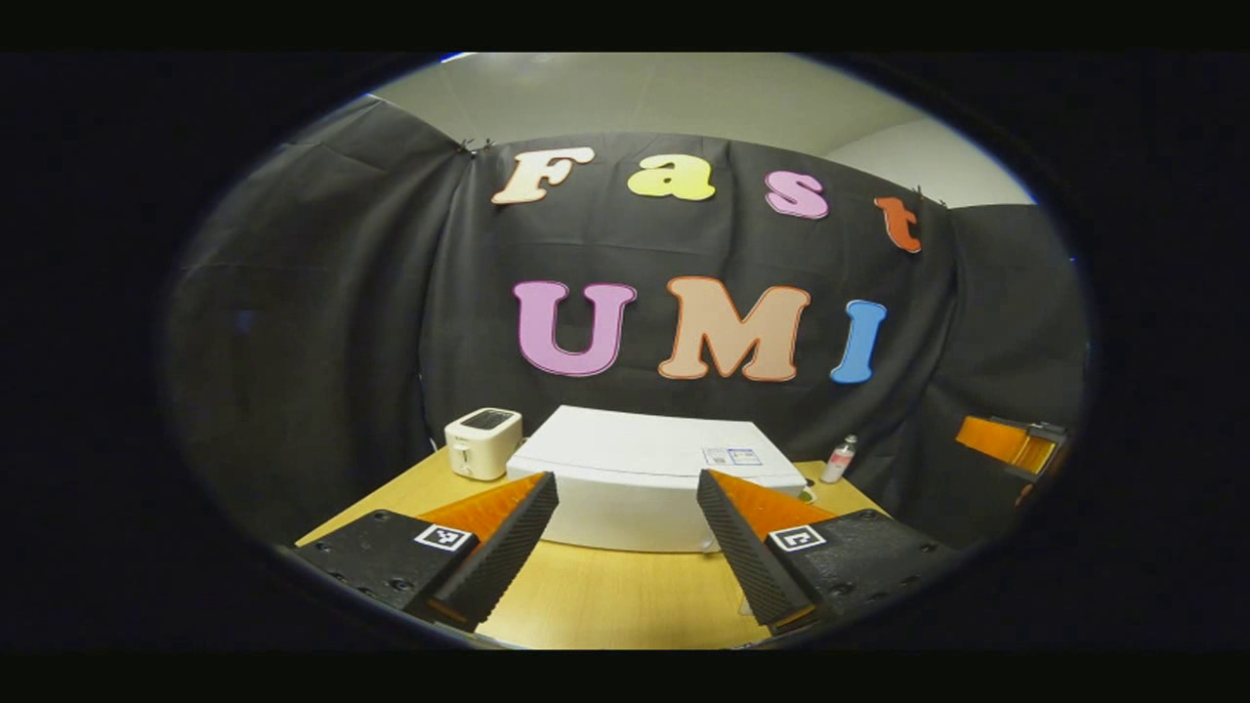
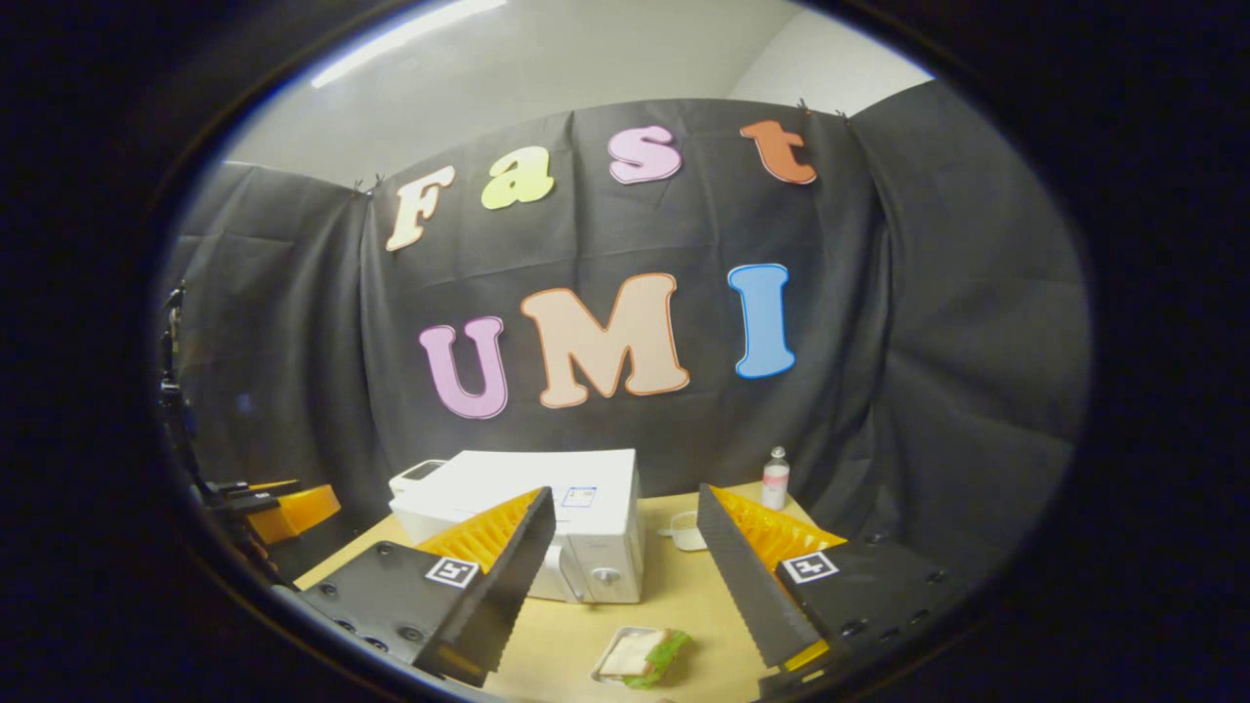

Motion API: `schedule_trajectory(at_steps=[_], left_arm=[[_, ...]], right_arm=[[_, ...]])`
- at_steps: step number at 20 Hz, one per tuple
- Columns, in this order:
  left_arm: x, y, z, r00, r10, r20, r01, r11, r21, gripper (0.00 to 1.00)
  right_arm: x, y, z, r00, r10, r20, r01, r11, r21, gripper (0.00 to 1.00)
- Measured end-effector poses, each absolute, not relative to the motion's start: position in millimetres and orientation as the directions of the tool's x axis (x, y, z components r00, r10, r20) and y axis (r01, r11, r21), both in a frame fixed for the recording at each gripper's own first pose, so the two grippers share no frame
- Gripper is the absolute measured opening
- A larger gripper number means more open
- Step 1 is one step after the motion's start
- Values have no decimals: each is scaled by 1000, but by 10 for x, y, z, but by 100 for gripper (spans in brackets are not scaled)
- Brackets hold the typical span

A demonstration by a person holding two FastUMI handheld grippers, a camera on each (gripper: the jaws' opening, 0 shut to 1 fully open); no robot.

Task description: Open the microwave oven with the left hand, put the food in, and close the microwave oven.

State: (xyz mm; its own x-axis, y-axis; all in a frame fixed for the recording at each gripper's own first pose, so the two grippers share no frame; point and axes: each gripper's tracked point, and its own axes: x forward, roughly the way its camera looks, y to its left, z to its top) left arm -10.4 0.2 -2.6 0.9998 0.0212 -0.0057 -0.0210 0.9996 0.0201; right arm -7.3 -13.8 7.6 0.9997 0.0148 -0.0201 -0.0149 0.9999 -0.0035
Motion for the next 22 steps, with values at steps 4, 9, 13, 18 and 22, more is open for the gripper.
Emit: schedule_trajectory(at_steps=[4,9,13,18,22], left_arm=[[-52,-52,-242,997,7,-72,-4,999,41,92],[83,-248,-566,989,-47,-140,57,996,62,95],[208,-455,-885,972,-102,-212,110,994,28,96],[488,-694,-1285,950,-158,-270,153,987,-41,94],[700,-874,-1656,919,-190,-345,188,981,-40,93]], right_arm=[[-144,-200,3,999,4,-36,-3,1000,9,92],[-209,-294,-180,996,-20,-88,22,1000,18,92],[-271,-301,-276,993,-26,-118,28,1000,12,96],[-308,-330,-327,991,-51,-124,53,999,12,96],[-321,-437,-341,989,-90,-117,92,996,13,92]])
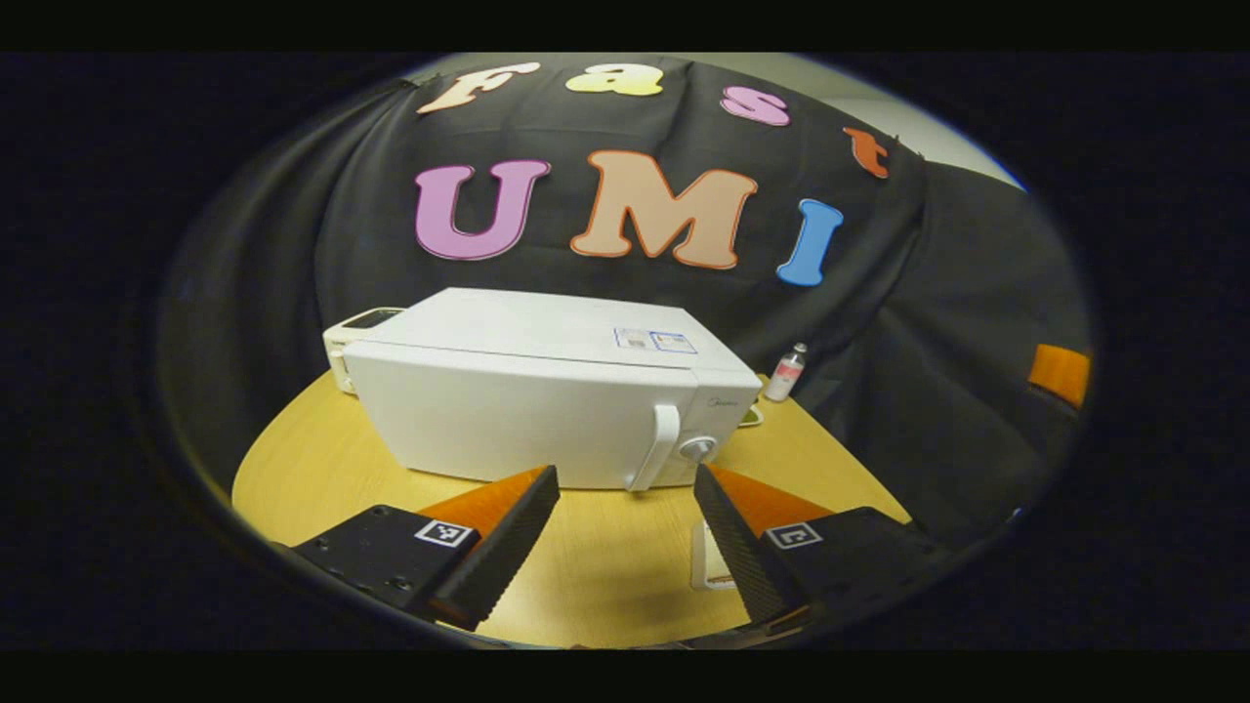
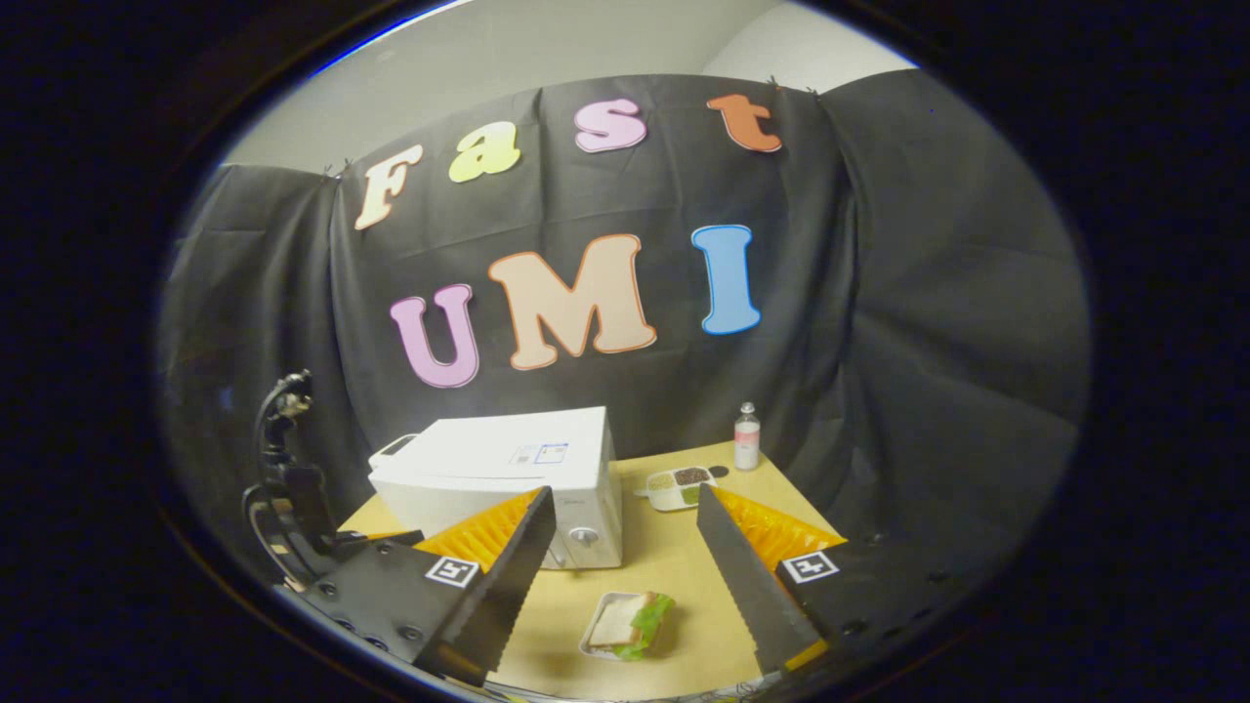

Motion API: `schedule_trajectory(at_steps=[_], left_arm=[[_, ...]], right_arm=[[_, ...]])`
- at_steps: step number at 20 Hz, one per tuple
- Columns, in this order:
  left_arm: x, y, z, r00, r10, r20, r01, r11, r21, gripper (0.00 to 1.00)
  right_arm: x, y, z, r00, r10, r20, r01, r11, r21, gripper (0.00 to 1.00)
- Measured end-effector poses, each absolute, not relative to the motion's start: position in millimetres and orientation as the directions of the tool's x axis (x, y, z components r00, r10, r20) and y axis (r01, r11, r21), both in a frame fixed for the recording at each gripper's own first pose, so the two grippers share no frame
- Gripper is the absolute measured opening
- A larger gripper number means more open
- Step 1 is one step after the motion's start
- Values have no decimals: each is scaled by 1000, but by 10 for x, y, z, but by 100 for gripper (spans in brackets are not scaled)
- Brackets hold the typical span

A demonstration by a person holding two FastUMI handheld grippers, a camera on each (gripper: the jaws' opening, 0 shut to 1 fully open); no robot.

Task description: Open the microwave oven with the left hand, put the food in, and close the microwave oven.

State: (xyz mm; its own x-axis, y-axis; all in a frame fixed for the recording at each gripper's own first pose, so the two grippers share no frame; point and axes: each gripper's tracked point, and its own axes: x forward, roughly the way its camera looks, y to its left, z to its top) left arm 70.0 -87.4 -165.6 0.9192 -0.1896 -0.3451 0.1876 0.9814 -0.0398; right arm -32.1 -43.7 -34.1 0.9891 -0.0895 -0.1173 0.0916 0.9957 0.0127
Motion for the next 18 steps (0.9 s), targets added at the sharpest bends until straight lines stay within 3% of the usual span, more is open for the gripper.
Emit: schedule_trajectory(at_steps=[3,4,5,6,8,9,12,13,16,17,18], left_arm=[[886,-1036,-1896,897,-218,-384,216,975,-51,93],[953,-1076,-1971,889,-220,-401,217,975,-53,94],[1028,-1108,-2059,881,-220,-420,216,975,-57,93],[1098,-1143,-2131,875,-221,-431,215,975,-63,89],[1254,-1169,-2242,873,-209,-441,197,978,-74,89],[1330,-1179,-2292,868,-208,-451,192,978,-81,89],[1545,-1217,-2448,852,-195,-487,176,981,-85,83],[1581,-1217,-2499,846,-190,-498,172,982,-83,83],[1695,-1251,-2633,830,-185,-526,157,983,-97,83],[1726,-1254,-2682,825,-180,-536,151,984,-98,83],[1750,-1256,-2731,821,-175,-544,146,985,-97,83]], right_arm=[[-301,-554,-362,986,-118,-120,122,992,19,96],[-296,-607,-361,984,-130,-118,134,991,21,92],[-289,-662,-346,983,-144,-114,147,989,23,96],[-296,-720,-347,981,-159,-110,162,986,24,92],[-288,-816,-335,977,-183,-106,187,982,34,92],[-271,-855,-331,976,-189,-107,195,980,43,96],[-230,-965,-340,972,-204,-112,211,976,57,96],[-226,-1004,-334,971,-210,-111,217,975,55,92],[-189,-1054,-318,971,-212,-110,218,975,48,92],[-183,-1063,-314,972,-209,-112,216,975,52,96],[-175,-1070,-322,972,-205,-117,212,976,56,92]])
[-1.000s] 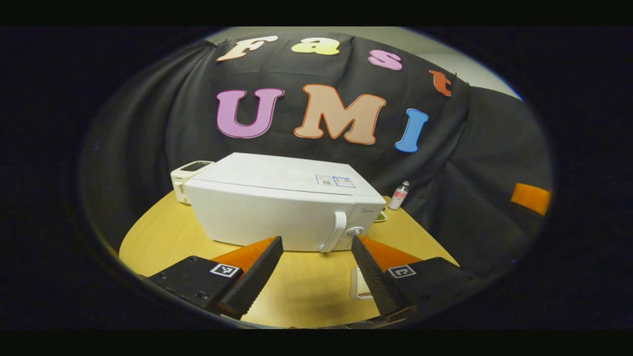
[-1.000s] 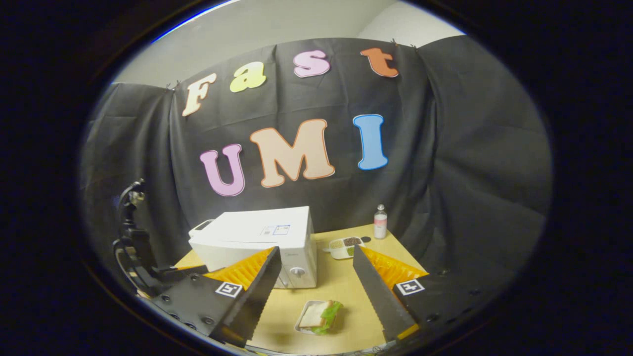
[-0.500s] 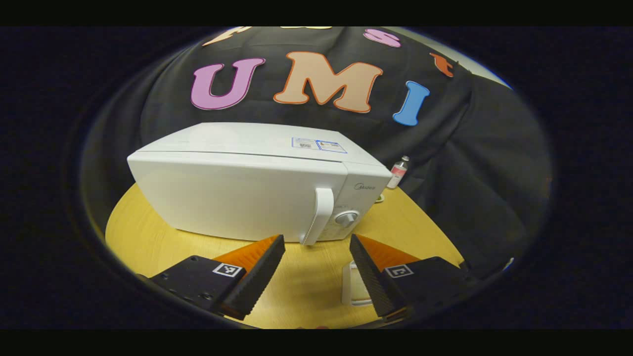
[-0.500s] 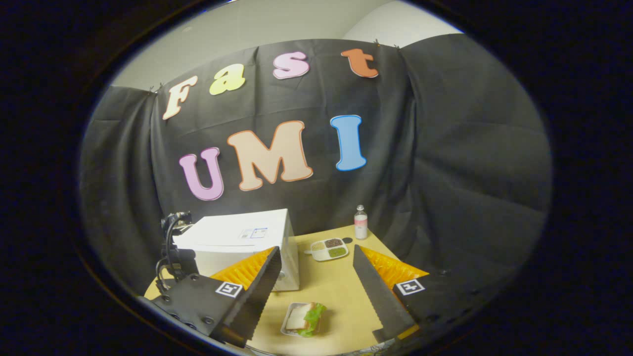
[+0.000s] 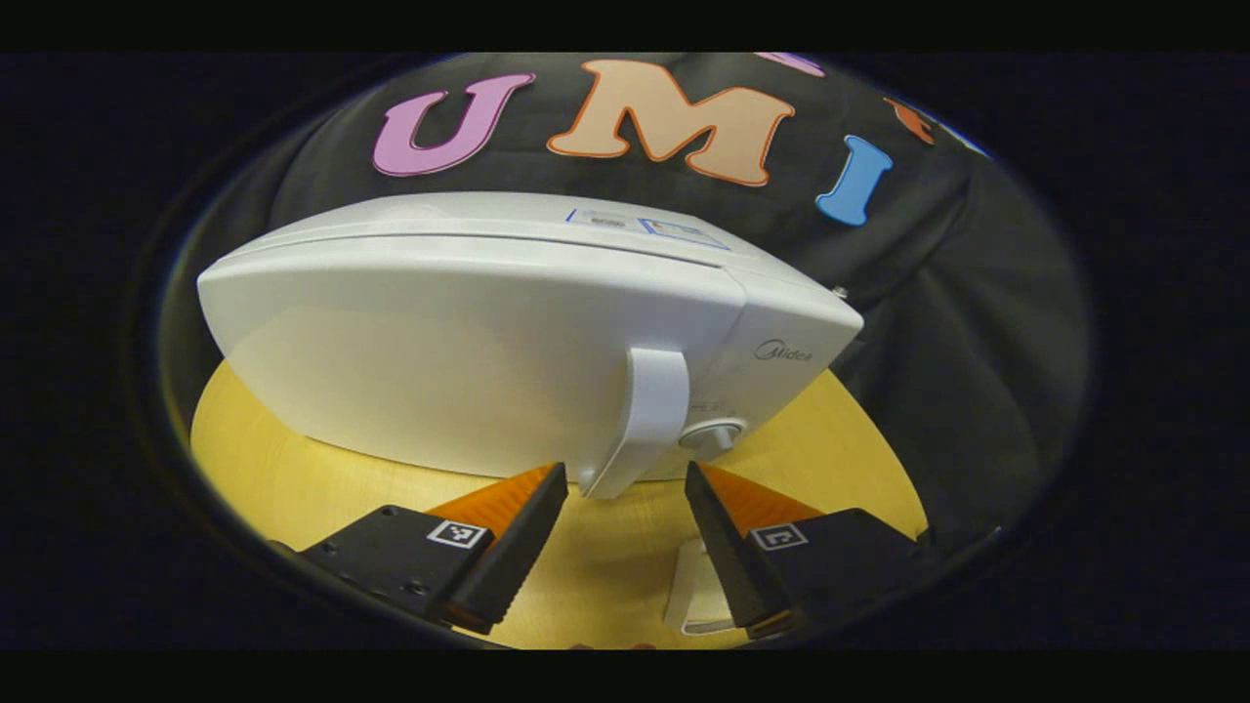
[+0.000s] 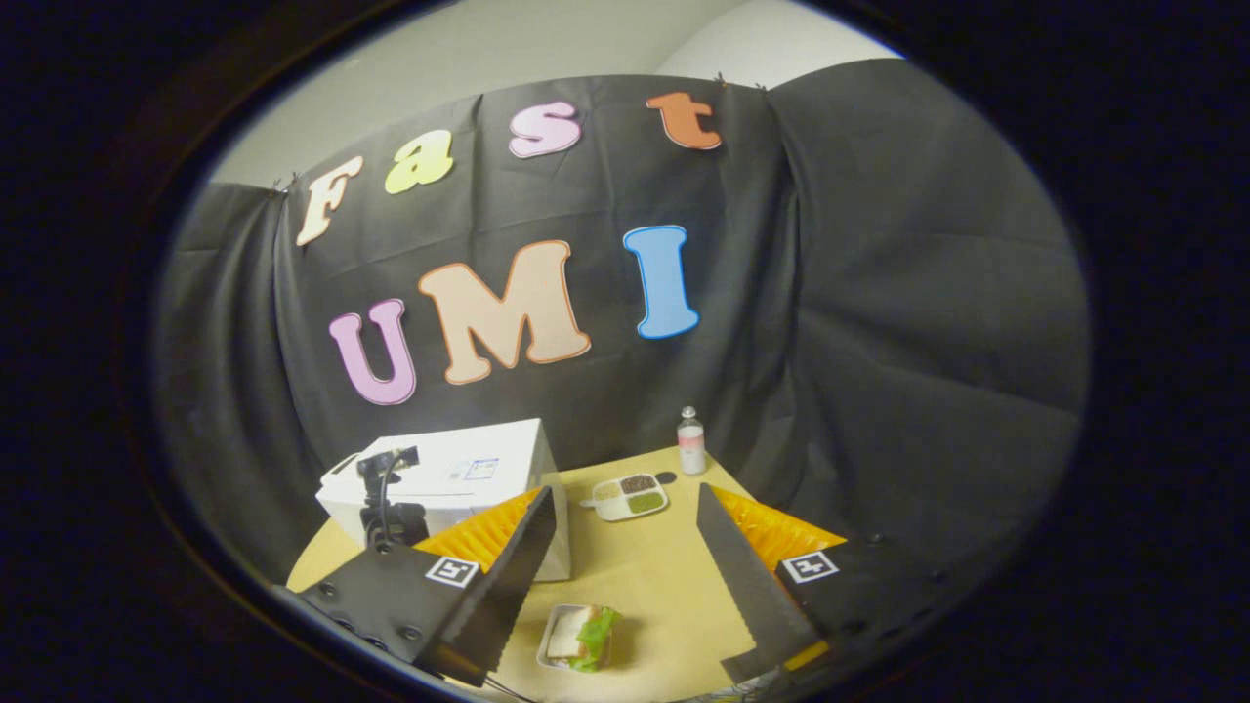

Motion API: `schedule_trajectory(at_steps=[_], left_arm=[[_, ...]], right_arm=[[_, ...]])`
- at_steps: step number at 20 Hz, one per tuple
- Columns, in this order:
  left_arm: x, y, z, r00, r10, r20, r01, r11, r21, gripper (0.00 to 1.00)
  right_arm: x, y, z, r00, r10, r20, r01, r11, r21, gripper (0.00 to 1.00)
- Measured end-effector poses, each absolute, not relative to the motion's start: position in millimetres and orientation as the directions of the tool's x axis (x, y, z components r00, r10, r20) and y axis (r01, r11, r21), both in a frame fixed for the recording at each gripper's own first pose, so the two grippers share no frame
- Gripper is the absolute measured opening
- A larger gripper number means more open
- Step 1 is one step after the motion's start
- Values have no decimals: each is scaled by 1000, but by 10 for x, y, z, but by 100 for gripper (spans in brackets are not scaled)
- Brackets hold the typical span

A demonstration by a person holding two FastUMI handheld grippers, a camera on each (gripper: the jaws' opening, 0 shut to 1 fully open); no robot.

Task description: Open the microwave oven with the left hand, put the food in, and close the microwave oven.

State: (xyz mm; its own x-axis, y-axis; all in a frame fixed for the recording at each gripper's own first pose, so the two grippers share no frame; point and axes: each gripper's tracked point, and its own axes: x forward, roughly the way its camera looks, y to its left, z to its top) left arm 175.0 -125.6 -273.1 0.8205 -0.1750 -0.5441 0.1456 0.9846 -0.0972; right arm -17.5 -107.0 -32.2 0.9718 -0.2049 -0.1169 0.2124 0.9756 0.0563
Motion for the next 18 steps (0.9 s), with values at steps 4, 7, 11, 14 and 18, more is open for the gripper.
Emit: schedule_trajectory(at_steps=[4,7,11,14,18], left_arm=[[1884,-1204,-2870,810,-135,-571,103,991,-87,65],[1937,-1201,-2939,801,-120,-587,85,993,-88,51],[1990,-1184,-2966,802,-95,-590,80,995,-52,45],[2002,-1185,-2969,807,-92,-584,71,996,-60,43],[2002,-1175,-3011,795,-81,-601,68,997,-45,43]], right_arm=[[-171,-1171,-353,969,-211,-129,218,975,44,92],[-191,-1240,-402,965,-217,-144,225,973,45,92],[-173,-1278,-514,962,-206,-181,220,974,58,96],[-141,-1227,-516,967,-179,-179,196,977,79,96],[-91,-1174,-571,971,-148,-187,165,983,78,95]])
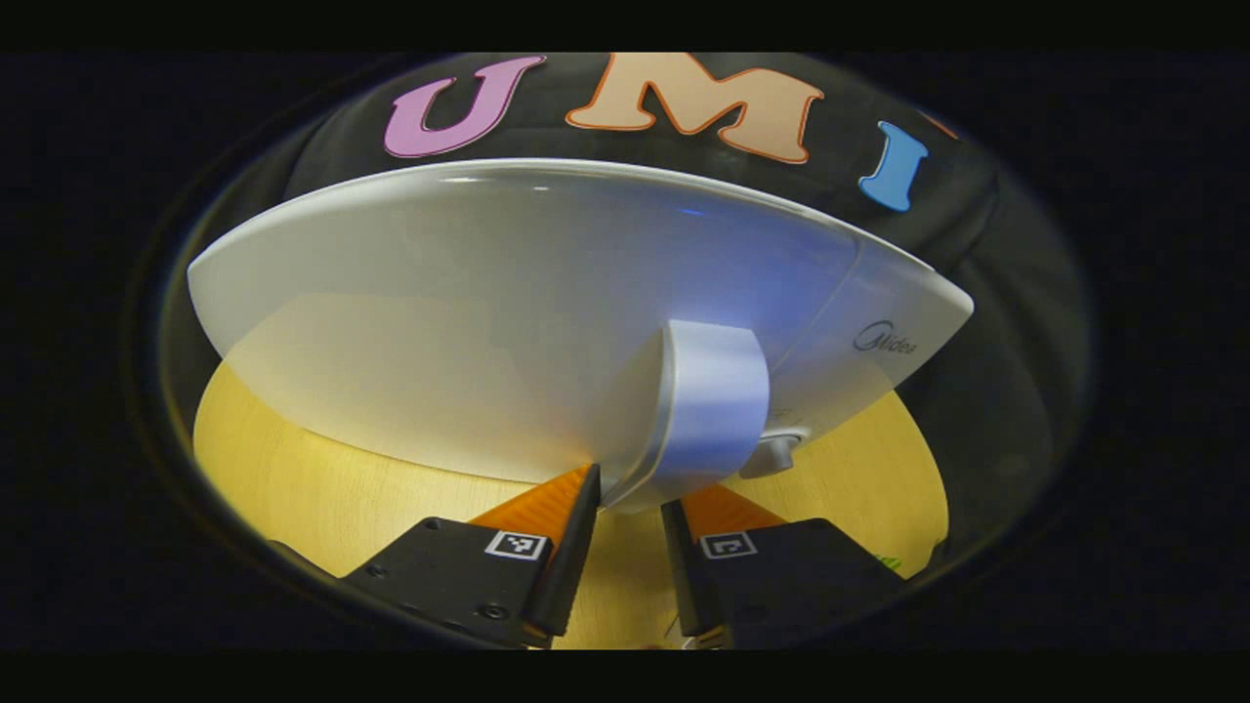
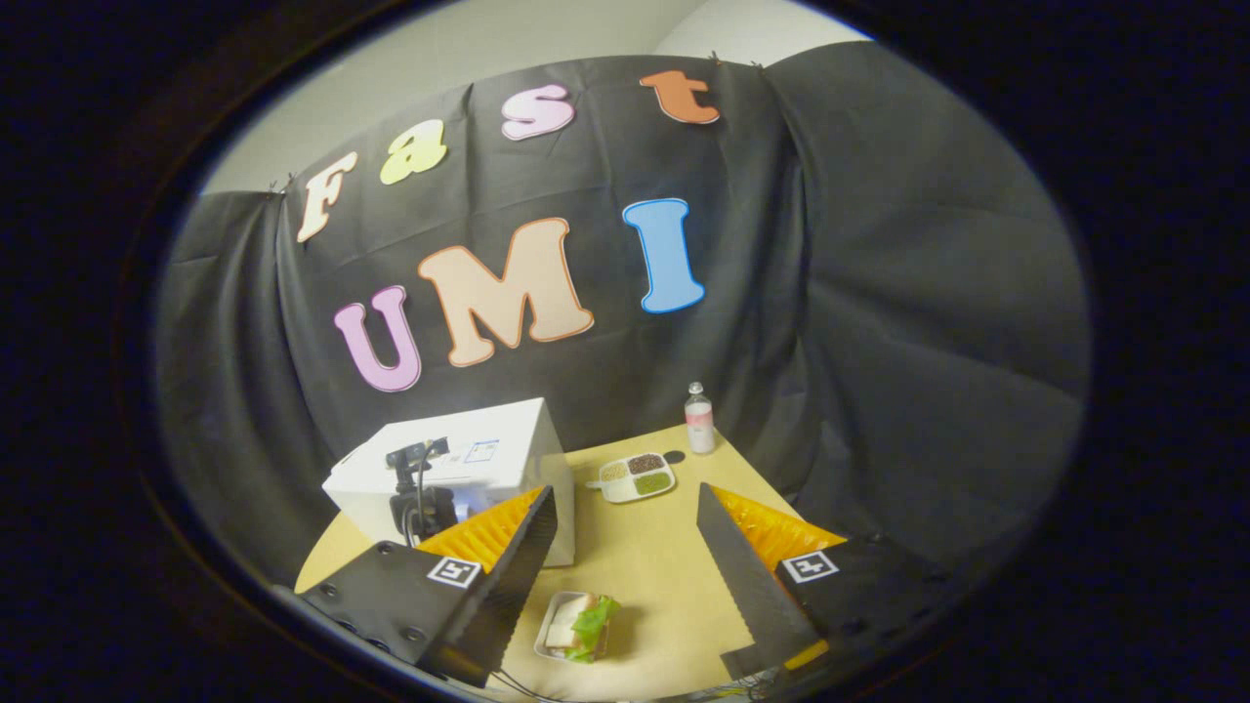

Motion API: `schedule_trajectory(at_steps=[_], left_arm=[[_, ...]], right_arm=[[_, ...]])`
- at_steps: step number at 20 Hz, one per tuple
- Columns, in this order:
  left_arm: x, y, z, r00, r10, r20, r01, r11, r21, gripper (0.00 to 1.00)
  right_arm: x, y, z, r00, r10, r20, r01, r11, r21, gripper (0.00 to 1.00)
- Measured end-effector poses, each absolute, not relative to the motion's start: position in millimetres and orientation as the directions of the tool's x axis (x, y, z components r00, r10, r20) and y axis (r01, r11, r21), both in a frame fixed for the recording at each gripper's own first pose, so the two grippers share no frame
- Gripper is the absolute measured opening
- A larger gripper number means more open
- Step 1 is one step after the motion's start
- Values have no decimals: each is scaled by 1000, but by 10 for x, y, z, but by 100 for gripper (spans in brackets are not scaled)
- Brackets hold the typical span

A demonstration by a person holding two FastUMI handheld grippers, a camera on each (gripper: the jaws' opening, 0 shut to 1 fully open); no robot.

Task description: Open the microwave oven with the left hand, put the food in, and close the microwave oven.

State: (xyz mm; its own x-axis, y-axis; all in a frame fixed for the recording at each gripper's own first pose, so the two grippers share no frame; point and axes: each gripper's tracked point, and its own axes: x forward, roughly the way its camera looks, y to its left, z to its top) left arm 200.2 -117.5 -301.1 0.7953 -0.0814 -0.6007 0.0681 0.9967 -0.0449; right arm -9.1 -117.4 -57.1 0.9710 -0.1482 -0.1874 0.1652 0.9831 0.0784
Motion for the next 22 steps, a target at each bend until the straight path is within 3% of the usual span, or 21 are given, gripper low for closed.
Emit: schedule_trajectory(at_steps=[1,3,4,5,9,16,22], left_arm=[[2006,-1180,-3014,793,-74,-604,70,997,-31,45],[1998,-1211,-3019,793,-65,-606,77,997,-6,40],[2000,-1204,-3008,804,-50,-593,73,997,14,29],[2001,-1202,-3012,808,-42,-588,75,997,32,24],[1978,-1202,-3005,814,-66,-578,97,995,23,14],[1977,-1182,-2992,857,-22,-515,29,1000,5,14],[1957,-1178,-2958,885,-20,-466,19,1000,-7,7]], right_arm=[[-80,-1160,-587,971,-140,-192,157,984,78,95],[-79,-1134,-615,972,-125,-198,144,986,86,95],[-80,-1111,-638,973,-115,-202,136,986,92,96],[-80,-1091,-652,972,-109,-206,131,987,96,95],[-117,-1062,-726,971,-97,-220,122,987,103,95],[-245,-976,-819,967,-90,-238,119,987,111,91],[-436,-1031,-851,958,-141,-249,168,981,95,90]])
